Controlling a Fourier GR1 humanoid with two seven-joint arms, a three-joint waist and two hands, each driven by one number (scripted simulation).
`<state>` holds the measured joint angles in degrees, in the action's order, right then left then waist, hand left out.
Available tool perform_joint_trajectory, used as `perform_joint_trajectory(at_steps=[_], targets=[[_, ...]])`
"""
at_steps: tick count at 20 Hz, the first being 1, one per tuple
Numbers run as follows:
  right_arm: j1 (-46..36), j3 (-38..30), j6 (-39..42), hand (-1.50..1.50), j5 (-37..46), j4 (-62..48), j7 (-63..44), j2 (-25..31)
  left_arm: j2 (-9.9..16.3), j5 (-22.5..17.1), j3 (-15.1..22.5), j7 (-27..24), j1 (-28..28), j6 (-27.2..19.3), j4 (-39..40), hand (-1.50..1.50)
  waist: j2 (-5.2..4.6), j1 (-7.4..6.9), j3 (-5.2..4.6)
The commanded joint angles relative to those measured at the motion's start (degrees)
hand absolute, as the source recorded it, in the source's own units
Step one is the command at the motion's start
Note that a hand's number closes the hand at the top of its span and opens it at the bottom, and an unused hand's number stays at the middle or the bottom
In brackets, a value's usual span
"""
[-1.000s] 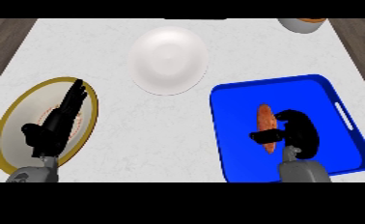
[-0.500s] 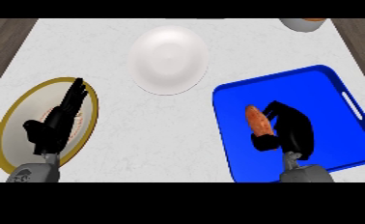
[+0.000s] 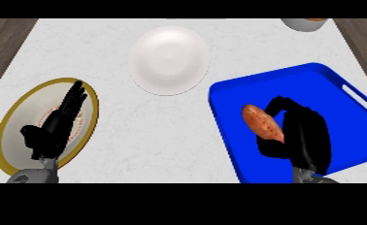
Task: Pick the sweet potato from the tray and place it in the plate
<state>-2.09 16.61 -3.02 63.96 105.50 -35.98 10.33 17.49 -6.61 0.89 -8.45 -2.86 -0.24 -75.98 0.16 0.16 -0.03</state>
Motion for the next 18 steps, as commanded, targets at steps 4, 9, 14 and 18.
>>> perform_joint_trajectory(at_steps=[4, 9, 14, 18], targets=[[-5.9, 1.8, 0.1, 1.50, 6.8, 9.0, -2.7, -1.7, -2.8, 2.6, 1.9, 0.4, 1.6, -2.2, -2.2, 0.00, -0.04, -0.30, 0.02], [-15.4, -1.8, 3.9, 1.50, 4.8, 3.1, -1.4, -4.9, -1.9, 2.7, -1.6, -3.2, -1.8, 0.4, 3.8, 0.00, -0.20, -0.32, 0.01], [-28.8, 0.2, 2.3, 1.50, 7.0, -8.8, -6.4, -10.2, -1.7, 2.4, -0.6, 4.4, -1.7, 0.3, -2.8, 0.00, -0.24, -1.07, 0.03], [-34.0, 1.2, 0.8, 1.50, 3.1, -14.5, -8.4, -10.3, -1.5, 2.2, -2.4, 3.2, -2.7, 1.6, -0.6, 0.00, -0.24, -0.81, 0.02]])
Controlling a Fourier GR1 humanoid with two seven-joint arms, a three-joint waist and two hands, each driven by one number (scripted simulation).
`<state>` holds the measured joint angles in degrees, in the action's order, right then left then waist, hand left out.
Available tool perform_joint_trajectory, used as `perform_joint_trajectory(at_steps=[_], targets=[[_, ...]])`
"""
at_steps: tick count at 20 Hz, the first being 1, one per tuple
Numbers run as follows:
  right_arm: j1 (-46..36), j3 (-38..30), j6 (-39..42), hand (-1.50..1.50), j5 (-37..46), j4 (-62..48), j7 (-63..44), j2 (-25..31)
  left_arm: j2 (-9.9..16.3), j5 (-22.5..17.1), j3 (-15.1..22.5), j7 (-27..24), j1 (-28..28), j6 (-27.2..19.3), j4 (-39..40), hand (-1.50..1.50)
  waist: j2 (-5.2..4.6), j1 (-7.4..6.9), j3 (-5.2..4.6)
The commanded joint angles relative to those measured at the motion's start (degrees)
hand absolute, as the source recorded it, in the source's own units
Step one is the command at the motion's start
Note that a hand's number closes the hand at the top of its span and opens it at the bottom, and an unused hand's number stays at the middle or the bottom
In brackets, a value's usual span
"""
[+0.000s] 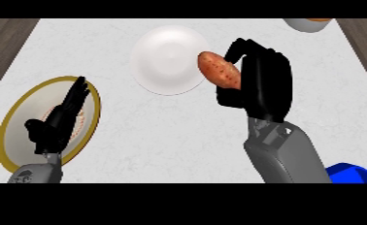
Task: Pick the sweet potato from the tray and place it in the plate
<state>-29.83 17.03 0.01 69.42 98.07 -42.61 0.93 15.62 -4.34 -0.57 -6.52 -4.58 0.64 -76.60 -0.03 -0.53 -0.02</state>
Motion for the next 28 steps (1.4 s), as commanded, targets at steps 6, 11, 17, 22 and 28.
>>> perform_joint_trajectory(at_steps=[6, 11, 17, 22, 28], targets=[[-17.2, -5.0, -10.1, 1.50, -10.4, -27.9, 4.7, -0.9, -2.0, 1.8, 1.5, -0.4, 2.8, -0.3, -2.6, 0.00, -0.26, -1.16, 0.04], [-26.5, 1.2, -20.1, 1.50, -16.0, -42.6, 2.4, -0.9, -2.9, 2.7, 0.8, -1.2, -2.0, -0.7, 1.5, 0.00, -0.40, -1.41, 0.00], [-31.0, 9.3, -31.4, 1.50, -25.5, -56.8, 3.3, -0.9, -3.3, 3.0, 0.9, -1.8, -2.9, 0.2, 4.1, 0.00, -0.84, -3.07, -0.02], [-33.0, 2.4, -42.0, -1.50, -31.1, -62.4, 4.5, -0.9, -1.5, 2.1, 1.2, 0.5, -2.1, 2.4, -0.5, 0.00, -1.29, -4.88, 0.04], [-35.7, 3.8, -44.7, -1.50, -39.2, -69.3, 5.0, -0.9, -0.8, 1.4, 0.9, -0.1, -2.2, 4.5, 0.3, 0.00, -1.40, -5.35, 0.02]])
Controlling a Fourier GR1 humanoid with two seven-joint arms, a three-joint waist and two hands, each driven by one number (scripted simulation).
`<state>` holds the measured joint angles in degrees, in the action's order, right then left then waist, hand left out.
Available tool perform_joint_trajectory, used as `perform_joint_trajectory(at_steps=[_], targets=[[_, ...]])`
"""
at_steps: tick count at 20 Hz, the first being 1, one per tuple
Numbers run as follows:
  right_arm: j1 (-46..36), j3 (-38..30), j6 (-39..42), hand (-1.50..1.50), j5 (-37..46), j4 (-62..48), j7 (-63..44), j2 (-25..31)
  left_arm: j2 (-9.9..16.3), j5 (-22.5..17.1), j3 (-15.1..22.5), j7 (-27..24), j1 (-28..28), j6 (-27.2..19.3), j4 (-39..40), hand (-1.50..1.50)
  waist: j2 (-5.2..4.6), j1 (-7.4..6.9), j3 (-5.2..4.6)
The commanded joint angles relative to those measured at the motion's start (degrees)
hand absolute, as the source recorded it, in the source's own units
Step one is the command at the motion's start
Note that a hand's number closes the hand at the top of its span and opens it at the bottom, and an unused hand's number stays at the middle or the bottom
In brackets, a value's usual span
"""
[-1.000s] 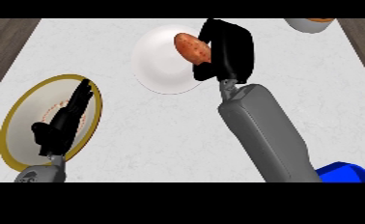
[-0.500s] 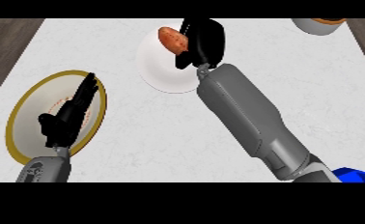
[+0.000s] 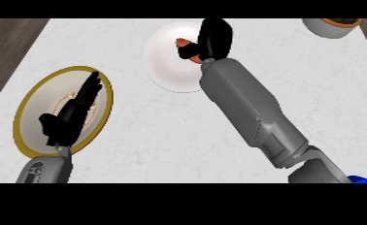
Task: Pick the sweet potato from the tray and place it in the plate
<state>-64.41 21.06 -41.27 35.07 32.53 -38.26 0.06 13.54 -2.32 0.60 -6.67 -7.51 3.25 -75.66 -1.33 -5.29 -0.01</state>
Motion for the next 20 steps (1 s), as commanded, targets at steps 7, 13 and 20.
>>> perform_joint_trajectory(at_steps=[7, 13, 20], targets=[[1.4, -2.7, -17.4, -1.50, -12.5, 1.2, 8.3, 0.0, 0.5, -1.2, -1.9, -0.9, -0.7, 1.0, 1.6, 0.00, -0.07, 0.02, 0.05], [10.6, -10.2, -17.3, -1.50, -23.8, 13.0, 24.1, 0.0, -1.3, 0.5, -0.8, -0.1, 2.3, -1.7, -0.5, 0.00, 0.67, 3.13, 0.19], [26.9, -15.9, -5.8, -1.50, -32.3, 20.1, 45.5, 1.2, -0.1, 0.6, -2.2, -0.3, 5.3, -1.3, -3.0, 0.00, 1.11, 4.79, 0.09]])
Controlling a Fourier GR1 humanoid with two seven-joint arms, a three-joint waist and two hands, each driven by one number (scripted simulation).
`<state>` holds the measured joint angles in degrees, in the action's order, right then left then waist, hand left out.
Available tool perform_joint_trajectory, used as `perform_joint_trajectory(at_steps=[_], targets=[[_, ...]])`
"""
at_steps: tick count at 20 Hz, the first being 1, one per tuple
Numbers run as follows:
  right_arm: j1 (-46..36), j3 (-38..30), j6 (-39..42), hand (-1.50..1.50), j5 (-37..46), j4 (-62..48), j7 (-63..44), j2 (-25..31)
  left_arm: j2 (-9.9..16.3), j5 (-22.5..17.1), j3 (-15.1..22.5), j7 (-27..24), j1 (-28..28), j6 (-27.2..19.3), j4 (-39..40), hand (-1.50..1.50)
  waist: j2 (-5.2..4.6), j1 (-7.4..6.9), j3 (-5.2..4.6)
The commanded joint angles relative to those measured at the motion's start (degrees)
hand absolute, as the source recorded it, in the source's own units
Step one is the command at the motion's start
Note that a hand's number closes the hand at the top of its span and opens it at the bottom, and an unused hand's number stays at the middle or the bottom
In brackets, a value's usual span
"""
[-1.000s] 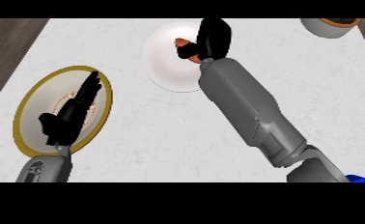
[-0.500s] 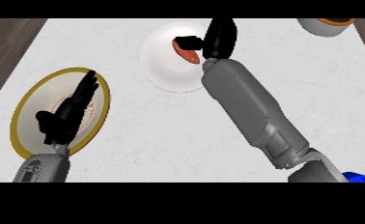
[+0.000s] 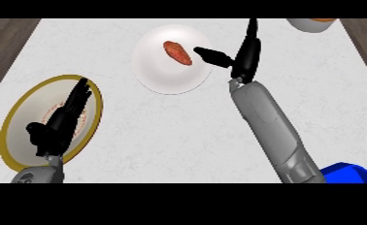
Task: Pick the sweet potato from the tray and place it in the plate
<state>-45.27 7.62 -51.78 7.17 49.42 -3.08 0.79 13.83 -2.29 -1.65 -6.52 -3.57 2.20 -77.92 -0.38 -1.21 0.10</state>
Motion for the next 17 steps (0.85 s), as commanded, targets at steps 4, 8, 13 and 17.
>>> perform_joint_trajectory(at_steps=[4, 8, 13, 17], targets=[[13.8, -3.1, 13.0, -1.50, -6.2, 6.0, 16.1, 4.4, 1.2, -1.5, -3.0, 0.1, -1.7, 1.5, 3.1, 0.00, 0.28, 1.40, -0.08], [15.1, -4.1, 16.4, -1.50, -6.0, 4.9, 18.4, 4.6, 1.0, -0.5, -4.3, -2.5, -2.5, 1.8, 5.8, 0.00, 0.31, 1.12, -0.11], [21.9, -5.4, 21.8, -1.50, -6.3, 9.3, 19.5, 8.3, -1.8, 2.0, -1.9, -1.2, -0.9, 0.1, 2.4, 0.00, 0.39, 1.23, -0.10], [22.2, -9.4, 20.5, -1.50, -6.9, 1.2, 31.2, 5.9, -2.4, 1.5, -1.4, 1.8, 1.1, 0.7, -2.9, 0.00, 0.32, 0.85, -0.07]])
